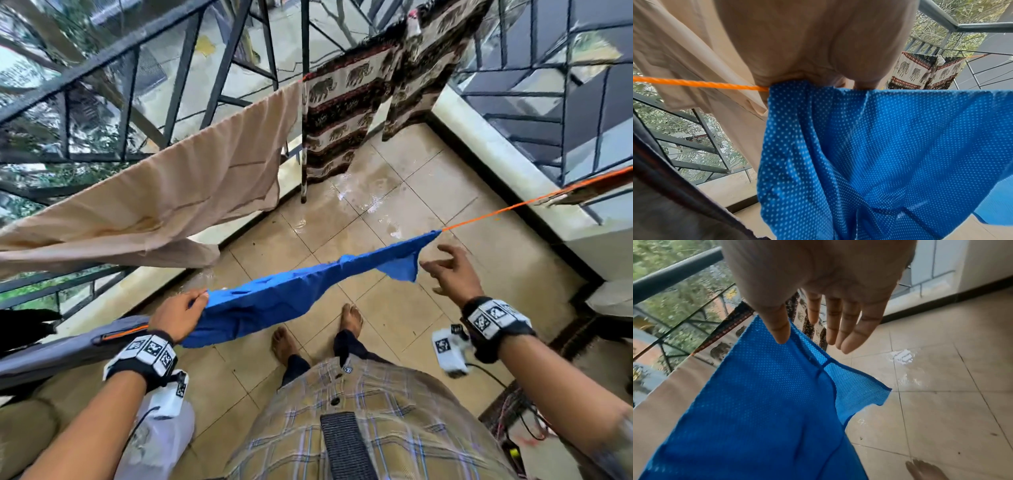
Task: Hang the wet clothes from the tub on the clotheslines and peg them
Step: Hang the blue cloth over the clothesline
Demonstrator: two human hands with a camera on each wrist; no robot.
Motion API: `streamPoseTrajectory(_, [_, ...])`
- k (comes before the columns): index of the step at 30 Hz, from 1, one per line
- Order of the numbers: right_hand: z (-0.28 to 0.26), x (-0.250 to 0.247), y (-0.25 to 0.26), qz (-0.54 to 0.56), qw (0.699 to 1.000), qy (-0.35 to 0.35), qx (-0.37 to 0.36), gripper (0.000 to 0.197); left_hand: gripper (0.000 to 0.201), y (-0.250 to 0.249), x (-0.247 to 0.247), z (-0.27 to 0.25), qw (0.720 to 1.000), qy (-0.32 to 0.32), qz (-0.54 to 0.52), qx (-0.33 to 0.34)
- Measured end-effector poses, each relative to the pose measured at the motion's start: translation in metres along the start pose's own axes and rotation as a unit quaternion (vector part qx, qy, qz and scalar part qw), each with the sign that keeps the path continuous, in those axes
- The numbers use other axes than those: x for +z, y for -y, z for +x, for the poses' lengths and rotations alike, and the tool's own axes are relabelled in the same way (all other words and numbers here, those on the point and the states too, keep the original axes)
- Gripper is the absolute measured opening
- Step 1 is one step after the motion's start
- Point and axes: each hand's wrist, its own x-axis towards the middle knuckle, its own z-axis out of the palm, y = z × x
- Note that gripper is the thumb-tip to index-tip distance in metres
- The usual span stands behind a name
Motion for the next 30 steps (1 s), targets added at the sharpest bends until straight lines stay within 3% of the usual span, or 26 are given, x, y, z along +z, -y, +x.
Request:
streamPoseTrajectory(4, [0.013,0.014,0.017,0.029,0.999,0.028,-0.009,0.026,0.036,0.0,-0.002,-0.003,1.0,-0.014,-0.018,-0.002])
streamPoseTrajectory(7, [0.022,0.014,0.019,-0.038,0.998,0.0,-0.053,0.007,0.055,-0.004,-0.006,-0.008,0.999,-0.03,-0.004,0.024])
streamPoseTrajectory(10, [0.017,0.002,0.019,0.008,0.996,-0.032,-0.088,0.022,0.063,-0.006,-0.007,-0.012,0.997,-0.058,0.002,0.044])
streamPoseTrajectory(12, [0.008,-0.012,0.023,0.104,0.989,-0.032,-0.102,0.025,0.054,-0.01,-0.008,-0.016,0.996,-0.07,-0.011,0.061])
streamPoseTrajectory(14, [0.003,-0.03,0.032,0.117,0.984,-0.047,-0.128,0.025,0.038,-0.013,-0.008,-0.018,0.992,-0.082,-0.026,0.092])
streamPoseTrajectory(16, [0.007,-0.05,0.053,0.081,0.98,-0.062,-0.168,0.026,0.023,-0.015,-0.008,-0.02,0.988,-0.094,-0.04,0.113])
streamPoseTrajectory(20, [0.029,-0.083,0.125,-0.047,0.971,-0.057,-0.226,0.024,0.022,-0.01,-0.009,-0.023,0.985,-0.093,-0.045,0.136])
streamPoseTrajectory(22, [0.043,-0.094,0.158,-0.166,0.961,-0.047,-0.217,0.026,0.01,-0.013,-0.009,-0.025,0.985,-0.096,-0.041,0.139])
streamPoseTrajectory(24, [0.061,-0.1,0.179,-0.226,0.953,-0.049,-0.195,0.029,0.011,-0.019,-0.008,-0.028,0.984,-0.105,-0.042,0.139])
streamPoseTrajectory(30, [0.086,-0.083,0.169,-0.208,0.968,-0.025,-0.135,0.026,0.017,-0.023,-0.007,-0.028,0.987,-0.093,-0.018,0.134])
